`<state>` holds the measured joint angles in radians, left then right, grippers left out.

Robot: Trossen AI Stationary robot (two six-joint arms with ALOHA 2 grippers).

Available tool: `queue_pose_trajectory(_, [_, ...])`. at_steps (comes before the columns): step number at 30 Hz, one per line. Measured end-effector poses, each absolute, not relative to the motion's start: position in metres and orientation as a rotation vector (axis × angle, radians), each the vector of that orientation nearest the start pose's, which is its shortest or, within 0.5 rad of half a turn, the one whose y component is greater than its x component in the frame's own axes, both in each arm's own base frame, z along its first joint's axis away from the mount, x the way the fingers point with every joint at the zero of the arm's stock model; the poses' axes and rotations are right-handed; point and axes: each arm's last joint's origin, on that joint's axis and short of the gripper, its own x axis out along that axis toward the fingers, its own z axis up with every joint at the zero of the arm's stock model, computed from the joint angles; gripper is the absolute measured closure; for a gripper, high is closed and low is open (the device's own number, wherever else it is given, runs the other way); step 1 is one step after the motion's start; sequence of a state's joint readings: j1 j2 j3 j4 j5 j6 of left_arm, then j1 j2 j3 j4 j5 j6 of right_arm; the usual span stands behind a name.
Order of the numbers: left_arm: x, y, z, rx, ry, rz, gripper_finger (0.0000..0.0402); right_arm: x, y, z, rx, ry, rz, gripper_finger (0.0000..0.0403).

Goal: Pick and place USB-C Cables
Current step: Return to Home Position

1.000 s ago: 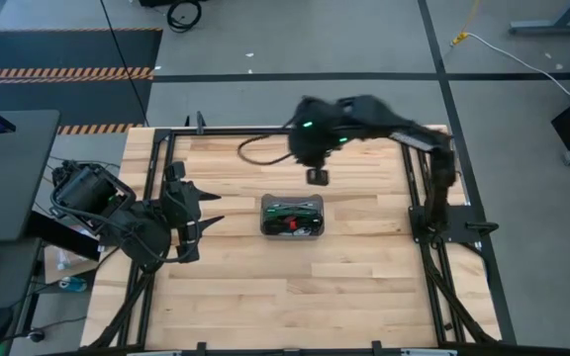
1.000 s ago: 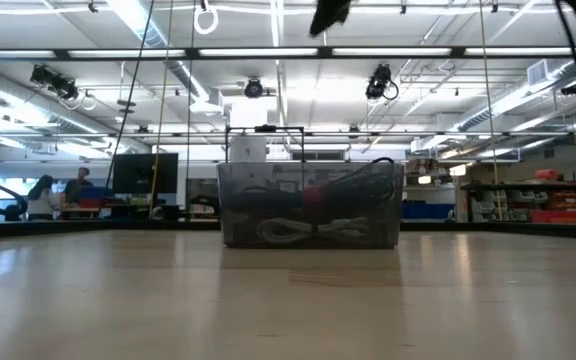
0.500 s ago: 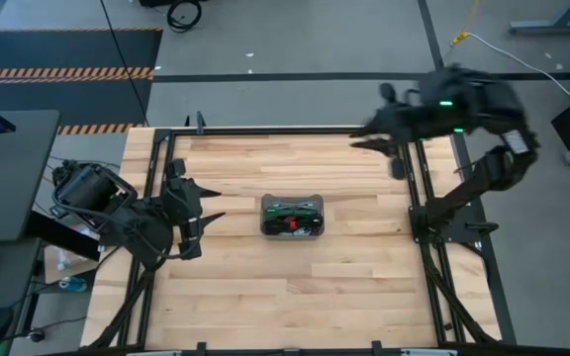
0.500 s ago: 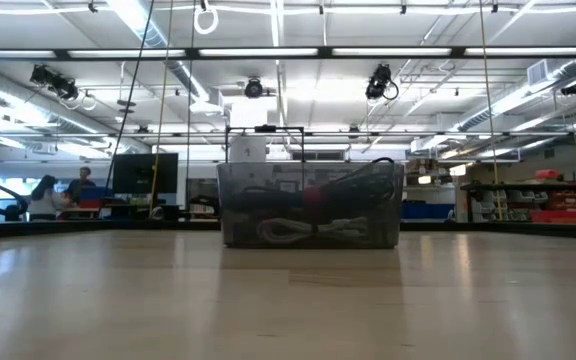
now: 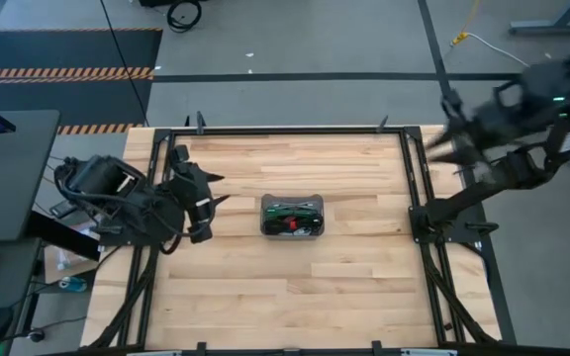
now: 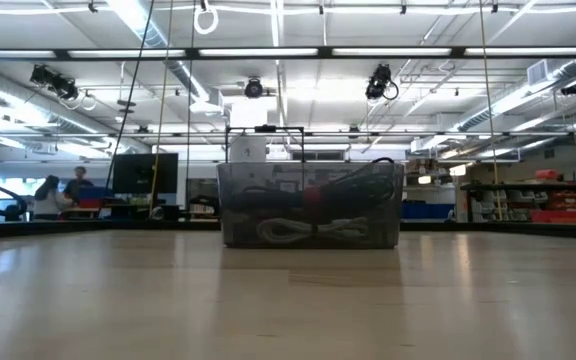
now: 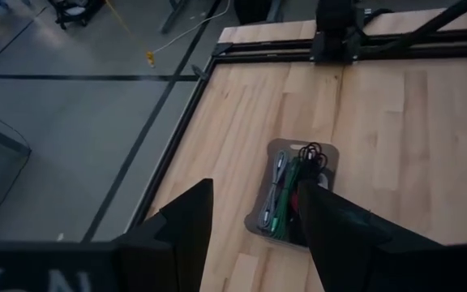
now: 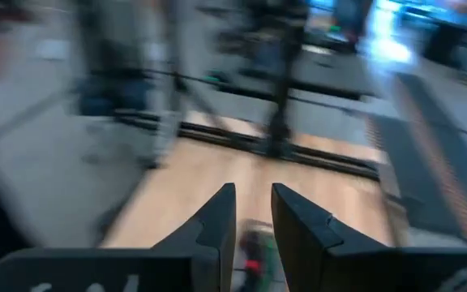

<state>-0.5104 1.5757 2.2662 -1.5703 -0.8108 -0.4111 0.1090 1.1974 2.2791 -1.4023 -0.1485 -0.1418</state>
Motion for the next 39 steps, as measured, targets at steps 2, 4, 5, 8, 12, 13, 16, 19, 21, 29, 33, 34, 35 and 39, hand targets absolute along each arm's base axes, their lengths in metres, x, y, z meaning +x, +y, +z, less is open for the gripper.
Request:
queue_pose_trajectory(2, [0.207,-0.091,0.504,0.153,0.615,0.412,0.0214,0.058,0.014,0.564,-0.138,0.268,0.402,0.0315])
queue_pose_trajectory(4, [0.201,-0.088,0.507,0.137,0.603,0.409,0.0214,0.04,0.015,0.566,-0.14,0.217,0.481,0.0316])
queue_pose_trajectory(5, [0.198,-0.087,0.509,0.127,0.597,0.401,0.0214,0.033,0.014,0.566,-0.139,0.2,0.495,0.0316])
queue_pose_trajectory(8, [0.189,-0.083,0.517,0.086,0.564,0.334,0.0214,0.015,0.012,0.566,-0.124,0.171,0.495,0.0316])
queue_pose_trajectory(12, [0.182,-0.081,0.532,0.099,0.475,0.189,0.0214,-0.006,0.01,0.563,-0.133,0.15,0.524,0.0315])
queue_pose_trajectory(13, [0.181,-0.081,0.536,0.108,0.453,0.142,0.0214,-0.012,0.011,0.562,-0.143,0.134,0.552,0.0316])
queue_pose_trajectory(16, [0.175,-0.078,0.546,0.104,0.395,0.011,0.0214,-0.028,0.012,0.561,-0.199,0.076,0.703,0.0316])
queue_pose_trajectory(19, [0.174,-0.073,0.548,0.078,0.39,-0.057,0.0214,-0.039,0.015,0.558,-0.236,0.024,0.863,0.0315])
queue_pose_trajectory(21, [0.177,-0.068,0.547,0.073,0.4,-0.06,0.0214,-0.041,0.016,0.553,-0.224,0.034,0.899,0.0315])
queue_pose_trajectory(29, [0.179,-0.047,0.527,0.048,0.393,-0.116,0.0214,-0.052,0.012,0.529,-0.17,0.063,0.789,0.0315])
queue_pose_trajectory(33, [0.163,-0.041,0.51,0.031,0.29,-0.131,0.0214,-0.074,0.008,0.516,-0.095,0.01,0.706,0.0316])
queue_pose_trajectory(34, [0.16,-0.041,0.503,0.026,0.269,-0.155,0.0214,-0.076,0.008,0.512,-0.074,0.011,0.697,0.0316])
queue_pose_trajectory(35, [0.156,-0.041,0.495,0.019,0.249,-0.177,0.0214,-0.078,0.008,0.508,-0.054,0.011,0.682,0.0316])
queue_pose_trajectory(39, [0.136,-0.036,0.463,-0.066,0.167,-0.185,0.0214,-0.083,0.005,0.488,0.002,0.018,0.607,0.0315])
